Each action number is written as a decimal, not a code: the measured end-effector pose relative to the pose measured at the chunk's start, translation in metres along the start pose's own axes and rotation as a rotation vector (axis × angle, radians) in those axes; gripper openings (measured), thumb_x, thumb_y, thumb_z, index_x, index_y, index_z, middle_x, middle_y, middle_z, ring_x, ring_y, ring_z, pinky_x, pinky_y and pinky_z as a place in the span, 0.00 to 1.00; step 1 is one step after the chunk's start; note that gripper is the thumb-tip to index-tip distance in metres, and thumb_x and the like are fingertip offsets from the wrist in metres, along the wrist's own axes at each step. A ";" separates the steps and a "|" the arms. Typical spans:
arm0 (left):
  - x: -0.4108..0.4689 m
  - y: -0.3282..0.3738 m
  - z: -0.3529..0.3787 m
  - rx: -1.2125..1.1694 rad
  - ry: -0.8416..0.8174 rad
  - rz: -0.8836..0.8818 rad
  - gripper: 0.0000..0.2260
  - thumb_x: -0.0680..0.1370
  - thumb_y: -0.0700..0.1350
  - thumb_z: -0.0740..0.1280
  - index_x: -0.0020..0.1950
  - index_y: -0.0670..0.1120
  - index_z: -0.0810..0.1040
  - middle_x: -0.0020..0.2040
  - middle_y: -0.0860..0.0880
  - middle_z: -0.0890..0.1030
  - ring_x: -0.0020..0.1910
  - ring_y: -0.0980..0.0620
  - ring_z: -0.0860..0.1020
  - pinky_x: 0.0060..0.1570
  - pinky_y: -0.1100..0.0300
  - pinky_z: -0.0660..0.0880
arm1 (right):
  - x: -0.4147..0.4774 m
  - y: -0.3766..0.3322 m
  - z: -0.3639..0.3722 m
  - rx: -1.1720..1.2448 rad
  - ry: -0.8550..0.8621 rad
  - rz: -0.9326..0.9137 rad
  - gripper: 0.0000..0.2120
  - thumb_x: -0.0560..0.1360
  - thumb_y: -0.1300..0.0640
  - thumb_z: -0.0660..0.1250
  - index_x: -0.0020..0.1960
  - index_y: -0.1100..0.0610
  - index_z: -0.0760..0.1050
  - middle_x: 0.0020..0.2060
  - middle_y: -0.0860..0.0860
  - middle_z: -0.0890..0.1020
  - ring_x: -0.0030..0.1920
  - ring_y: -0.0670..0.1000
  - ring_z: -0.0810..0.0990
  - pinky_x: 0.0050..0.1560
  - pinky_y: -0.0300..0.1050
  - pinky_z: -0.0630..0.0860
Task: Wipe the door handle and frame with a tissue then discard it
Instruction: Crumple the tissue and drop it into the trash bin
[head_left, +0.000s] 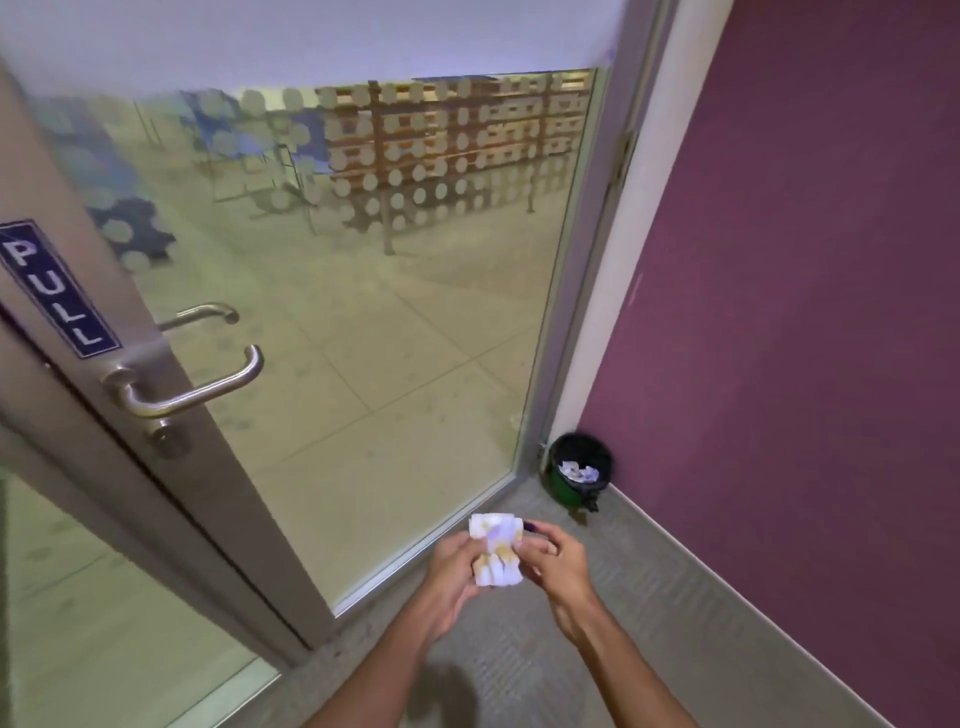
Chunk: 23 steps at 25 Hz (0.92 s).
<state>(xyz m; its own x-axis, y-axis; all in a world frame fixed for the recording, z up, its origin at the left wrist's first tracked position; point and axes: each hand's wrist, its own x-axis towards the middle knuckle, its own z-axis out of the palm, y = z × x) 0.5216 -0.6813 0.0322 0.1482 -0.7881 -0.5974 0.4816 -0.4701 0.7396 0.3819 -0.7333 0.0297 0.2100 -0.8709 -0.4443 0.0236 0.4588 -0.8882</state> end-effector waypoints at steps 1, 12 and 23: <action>0.009 -0.002 0.015 0.088 0.004 0.024 0.05 0.79 0.35 0.65 0.51 0.41 0.80 0.39 0.47 0.85 0.34 0.52 0.83 0.32 0.62 0.76 | 0.007 -0.005 -0.016 0.033 0.024 0.012 0.15 0.72 0.73 0.69 0.58 0.66 0.76 0.38 0.59 0.83 0.33 0.50 0.82 0.33 0.40 0.79; 0.093 0.006 0.148 0.343 -0.126 0.101 0.17 0.73 0.28 0.71 0.59 0.41 0.78 0.51 0.42 0.84 0.44 0.48 0.84 0.36 0.56 0.81 | 0.071 -0.049 -0.133 -0.027 0.099 0.082 0.06 0.73 0.63 0.72 0.49 0.61 0.80 0.33 0.52 0.82 0.30 0.47 0.80 0.31 0.38 0.77; 0.244 0.067 0.201 0.054 -0.104 -0.251 0.09 0.81 0.39 0.61 0.55 0.34 0.75 0.52 0.33 0.81 0.44 0.37 0.83 0.42 0.51 0.84 | 0.217 -0.098 -0.172 -0.201 0.254 -0.010 0.11 0.73 0.74 0.66 0.47 0.62 0.83 0.44 0.58 0.85 0.43 0.52 0.82 0.43 0.41 0.79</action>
<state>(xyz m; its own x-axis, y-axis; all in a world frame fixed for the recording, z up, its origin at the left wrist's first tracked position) 0.4166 -0.9849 -0.0018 -0.0609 -0.6794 -0.7312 0.4453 -0.6741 0.5893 0.2574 -0.9978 0.0004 -0.0409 -0.9031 -0.4275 -0.1745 0.4277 -0.8869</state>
